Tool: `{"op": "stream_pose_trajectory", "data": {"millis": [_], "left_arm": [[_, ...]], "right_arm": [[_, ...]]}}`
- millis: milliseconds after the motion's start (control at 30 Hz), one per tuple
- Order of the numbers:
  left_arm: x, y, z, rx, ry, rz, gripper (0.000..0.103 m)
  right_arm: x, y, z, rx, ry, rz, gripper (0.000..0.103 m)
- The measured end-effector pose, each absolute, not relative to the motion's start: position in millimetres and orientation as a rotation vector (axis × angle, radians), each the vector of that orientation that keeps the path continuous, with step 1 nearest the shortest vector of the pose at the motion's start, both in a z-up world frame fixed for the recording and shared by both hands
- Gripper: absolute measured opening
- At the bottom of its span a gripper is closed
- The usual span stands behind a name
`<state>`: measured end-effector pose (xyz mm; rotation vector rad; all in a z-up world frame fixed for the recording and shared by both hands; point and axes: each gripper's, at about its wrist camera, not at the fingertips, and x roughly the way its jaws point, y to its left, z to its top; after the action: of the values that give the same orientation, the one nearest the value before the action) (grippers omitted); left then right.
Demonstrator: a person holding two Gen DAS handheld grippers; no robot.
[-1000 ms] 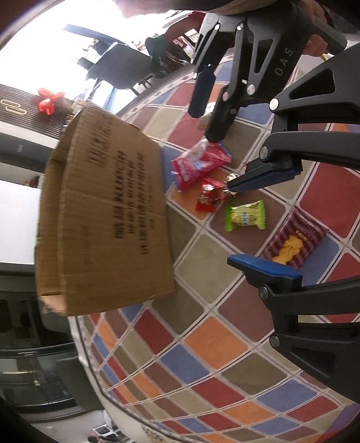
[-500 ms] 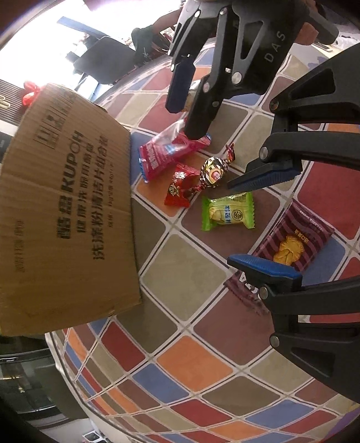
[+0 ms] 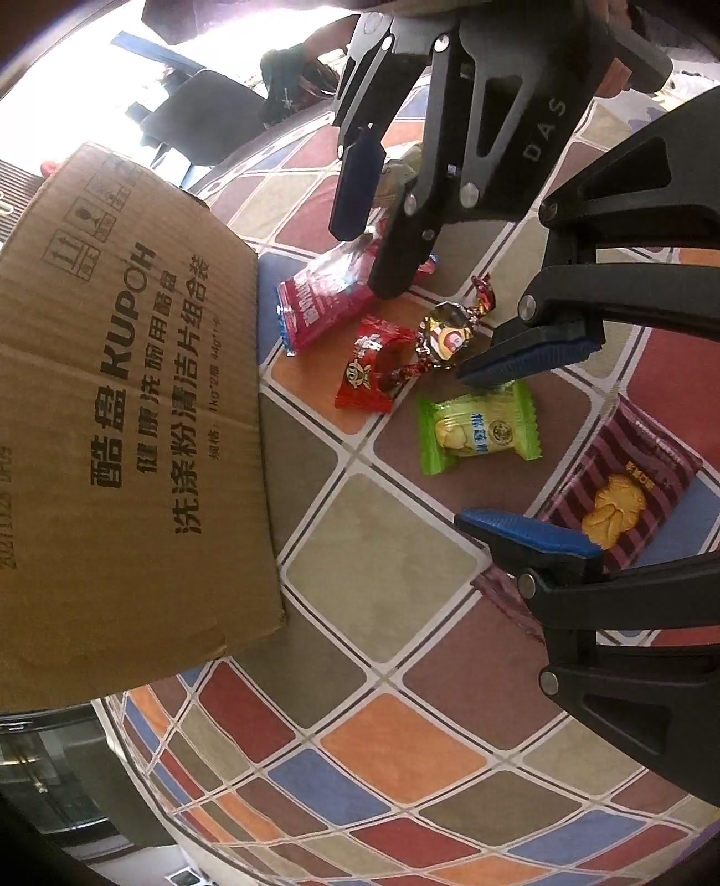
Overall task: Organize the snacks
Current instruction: 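Grasp the green-yellow packet with the left tool while the right tool grasps the pink hawthorn bag, then lift both snacks over the box and open both tools to release them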
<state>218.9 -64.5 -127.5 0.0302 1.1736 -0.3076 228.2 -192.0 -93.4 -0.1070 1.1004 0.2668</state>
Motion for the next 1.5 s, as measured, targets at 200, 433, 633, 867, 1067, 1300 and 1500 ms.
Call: {"op": "stream_pose_trajectory", "data": {"millis": [200,433,633,867,1067,1300,1500], "left_arm": [[221.9,-67.3,-128.5,0.033,1.170,-0.314,0.032],[225.8,-66.0,-128.2,0.016,1.166,-0.319,0.022],[227.4,-62.7,-124.6,0.002,1.157,-0.314,0.021],[227.6,-60.3,-113.8,-0.008,1.126,-0.309,0.021],[224.2,-57.6,-104.2,-0.015,1.104,-0.308,0.021],[218.8,-59.1,-96.0,-0.016,1.083,-0.313,0.021],[215.0,-62.1,-92.6,-0.010,1.071,-0.320,0.021]], "right_arm": [[234.7,-191.4,-97.3,-0.106,1.101,0.264,0.047],[242.3,-190.1,-102.0,-0.115,1.099,0.251,0.049],[243.1,-190.9,-103.2,-0.105,1.084,0.245,0.048],[238.2,-196.0,-97.2,-0.080,1.060,0.250,0.033],[232.5,-195.3,-83.7,-0.070,1.021,0.259,0.015],[222.9,-192.0,-72.1,-0.059,0.972,0.283,0.001],[221.1,-200.0,-66.9,-0.061,0.960,0.271,0.007]]}}
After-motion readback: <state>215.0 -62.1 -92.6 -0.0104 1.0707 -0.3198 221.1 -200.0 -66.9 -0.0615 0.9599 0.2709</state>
